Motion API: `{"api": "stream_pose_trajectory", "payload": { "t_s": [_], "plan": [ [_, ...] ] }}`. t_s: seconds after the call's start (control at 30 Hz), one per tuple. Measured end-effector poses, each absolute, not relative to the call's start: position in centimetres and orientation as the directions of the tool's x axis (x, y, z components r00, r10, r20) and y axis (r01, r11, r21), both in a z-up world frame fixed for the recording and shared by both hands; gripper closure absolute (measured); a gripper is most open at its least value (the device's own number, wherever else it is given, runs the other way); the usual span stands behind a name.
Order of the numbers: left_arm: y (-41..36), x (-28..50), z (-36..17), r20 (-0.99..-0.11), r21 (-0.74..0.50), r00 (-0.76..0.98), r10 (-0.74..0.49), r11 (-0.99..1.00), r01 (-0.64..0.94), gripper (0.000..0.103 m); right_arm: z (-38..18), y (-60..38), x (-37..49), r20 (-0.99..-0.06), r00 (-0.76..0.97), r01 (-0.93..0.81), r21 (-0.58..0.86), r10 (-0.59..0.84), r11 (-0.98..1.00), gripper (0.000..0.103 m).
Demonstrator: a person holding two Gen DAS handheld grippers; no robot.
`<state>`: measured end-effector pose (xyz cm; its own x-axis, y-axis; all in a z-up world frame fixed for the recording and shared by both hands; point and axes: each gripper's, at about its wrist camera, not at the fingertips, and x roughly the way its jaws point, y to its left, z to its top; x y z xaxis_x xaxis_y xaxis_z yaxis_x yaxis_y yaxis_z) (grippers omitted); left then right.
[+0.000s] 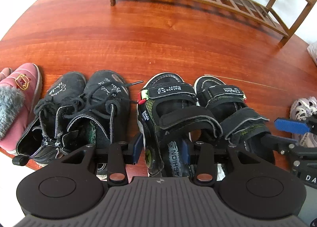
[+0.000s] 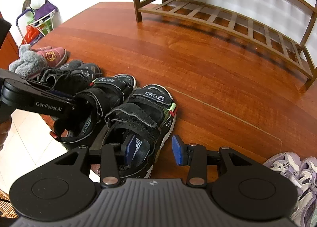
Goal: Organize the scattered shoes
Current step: 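Grasp a black Balala sandal with the left gripper while the right gripper grasps the other, then lift the black sandals with both grippers and carry them under the rack's middle shelf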
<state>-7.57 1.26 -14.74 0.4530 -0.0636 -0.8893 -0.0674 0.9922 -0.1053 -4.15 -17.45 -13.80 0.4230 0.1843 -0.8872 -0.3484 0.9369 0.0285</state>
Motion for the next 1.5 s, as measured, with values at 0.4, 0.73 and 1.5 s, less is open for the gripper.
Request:
{"api": "stream_pose_trajectory", "payload": {
  "t_s": [0.4, 0.73, 1.5],
  "plan": [
    [0.2, -7.8, -15.1, -0.843, -0.086, 0.534, -0.062, 0.996, -0.020, 0.063, -16.1, -17.2, -2.7, -0.886, 0.430, -0.278, 0.051, 0.172, 0.959, 0.059],
    [-0.2, -7.7, -15.2, -0.820, -0.070, 0.569, -0.062, 0.998, 0.007, 0.075, -16.8, -17.0, -1.8, -0.880, 0.448, -0.207, 0.073, 0.160, 0.976, 0.080],
    [-2.5, -5.7, -15.3, -0.778, -0.064, 0.623, -0.080, 0.997, 0.048, 0.081, -17.1, -19.6, -0.1, -0.848, 0.517, -0.052, 0.104, 0.116, 0.993, 0.087]
  ]
}}
